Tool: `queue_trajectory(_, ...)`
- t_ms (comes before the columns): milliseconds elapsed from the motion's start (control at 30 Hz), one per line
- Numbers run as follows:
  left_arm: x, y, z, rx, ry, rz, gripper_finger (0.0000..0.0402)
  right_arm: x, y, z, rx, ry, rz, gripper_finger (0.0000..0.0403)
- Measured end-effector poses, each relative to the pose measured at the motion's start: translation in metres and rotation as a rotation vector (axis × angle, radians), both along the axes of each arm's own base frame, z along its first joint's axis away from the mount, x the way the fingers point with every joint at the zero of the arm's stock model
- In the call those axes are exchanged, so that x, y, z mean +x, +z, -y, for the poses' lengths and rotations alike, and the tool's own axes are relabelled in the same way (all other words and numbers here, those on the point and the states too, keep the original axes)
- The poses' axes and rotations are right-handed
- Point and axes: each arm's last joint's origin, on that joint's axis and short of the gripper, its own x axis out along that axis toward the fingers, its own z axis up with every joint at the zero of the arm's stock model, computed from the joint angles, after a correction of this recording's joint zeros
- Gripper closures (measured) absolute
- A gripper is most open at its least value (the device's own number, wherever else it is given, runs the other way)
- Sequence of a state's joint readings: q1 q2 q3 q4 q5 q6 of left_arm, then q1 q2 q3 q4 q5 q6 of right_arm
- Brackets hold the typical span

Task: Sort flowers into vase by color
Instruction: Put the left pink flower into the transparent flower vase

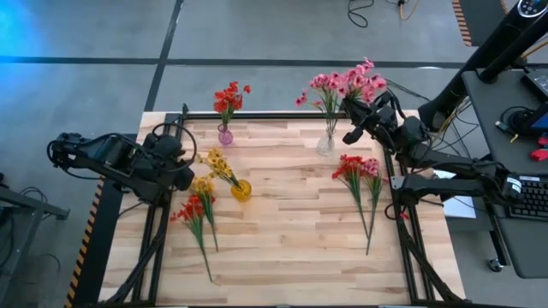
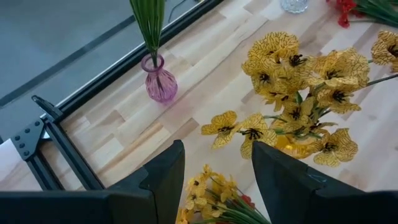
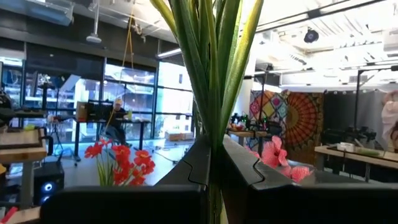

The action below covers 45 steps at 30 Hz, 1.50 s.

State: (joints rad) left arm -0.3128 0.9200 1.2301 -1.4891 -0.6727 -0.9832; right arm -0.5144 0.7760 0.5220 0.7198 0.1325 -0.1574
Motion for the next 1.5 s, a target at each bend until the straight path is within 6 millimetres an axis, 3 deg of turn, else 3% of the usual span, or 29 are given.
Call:
queue_trajectory(600,0.0,-0.001,0.0,0.0,0.002,-0.001,0.0231,0.014,-0.012,0.008,-0.006,-0.011,-0.036,0.039)
queue_trajectory(1500,0.0,-0.001,0.0,0.0,0.001,-0.001,0.0231,0.018,-0.02,0.011,0.018,-0.025,-0.089,0.039)
